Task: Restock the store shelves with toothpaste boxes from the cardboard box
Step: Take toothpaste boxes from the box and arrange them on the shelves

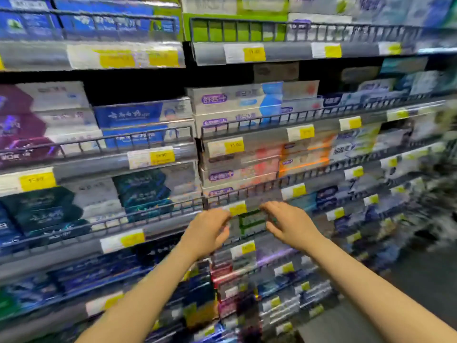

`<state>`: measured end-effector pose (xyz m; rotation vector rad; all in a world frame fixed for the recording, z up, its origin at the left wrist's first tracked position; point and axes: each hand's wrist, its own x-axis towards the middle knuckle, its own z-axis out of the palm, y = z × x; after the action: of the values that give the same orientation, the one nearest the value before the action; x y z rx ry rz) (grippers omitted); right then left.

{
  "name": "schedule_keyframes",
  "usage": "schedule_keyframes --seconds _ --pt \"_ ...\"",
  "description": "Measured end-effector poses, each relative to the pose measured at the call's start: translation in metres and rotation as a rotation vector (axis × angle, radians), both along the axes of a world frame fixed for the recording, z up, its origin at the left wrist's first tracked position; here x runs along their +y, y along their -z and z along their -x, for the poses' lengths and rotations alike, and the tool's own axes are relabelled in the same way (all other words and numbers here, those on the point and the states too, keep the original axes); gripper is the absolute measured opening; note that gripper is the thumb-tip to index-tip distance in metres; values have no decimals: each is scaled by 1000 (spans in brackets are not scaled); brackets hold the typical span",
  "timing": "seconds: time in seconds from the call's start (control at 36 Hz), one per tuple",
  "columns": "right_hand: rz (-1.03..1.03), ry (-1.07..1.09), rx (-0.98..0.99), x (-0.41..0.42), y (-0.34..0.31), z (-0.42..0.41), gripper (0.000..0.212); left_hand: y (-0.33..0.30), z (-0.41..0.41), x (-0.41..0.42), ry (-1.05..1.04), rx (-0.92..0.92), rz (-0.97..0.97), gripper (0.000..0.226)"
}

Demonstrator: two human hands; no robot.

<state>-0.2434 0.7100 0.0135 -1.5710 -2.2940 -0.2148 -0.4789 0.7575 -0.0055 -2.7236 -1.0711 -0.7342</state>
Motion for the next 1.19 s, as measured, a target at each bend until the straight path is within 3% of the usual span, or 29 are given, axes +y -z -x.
schedule_keyframes --seconds 0.17,0.25,0.39,0.47,0.61,0.83,0.89,1.11,1.19 --pt "260 64 51 -42 70 -87 35 76 -82 -31 -56 -47 255 15" --pt "348 77 36 -64 101 -134 22 110 -127 -52 -92 -100 352 12" --pt "477 94 68 -96 145 -214 19 162 -196 -87 -178 -153 548 8" --pt "562 89 137 -114 165 -248 11 189 -221 -108 -238 -178 623 15" --pt "715 103 257 -123 208 -285 2 225 -240 -135 -331 -128 778 7" --pt "805 328 533 -78 304 -282 13 312 -226 -133 -586 -133 1054 18" --pt "852 340 530 -66 332 -274 16 331 -224 -122 -601 -79 1098 19" --pt "1112 276 529 -22 433 -237 19 435 -226 -90 -740 -178 1202 31" --pt "1179 273 668 -6 492 -221 23 500 -235 -80 -763 -168 1236 58"
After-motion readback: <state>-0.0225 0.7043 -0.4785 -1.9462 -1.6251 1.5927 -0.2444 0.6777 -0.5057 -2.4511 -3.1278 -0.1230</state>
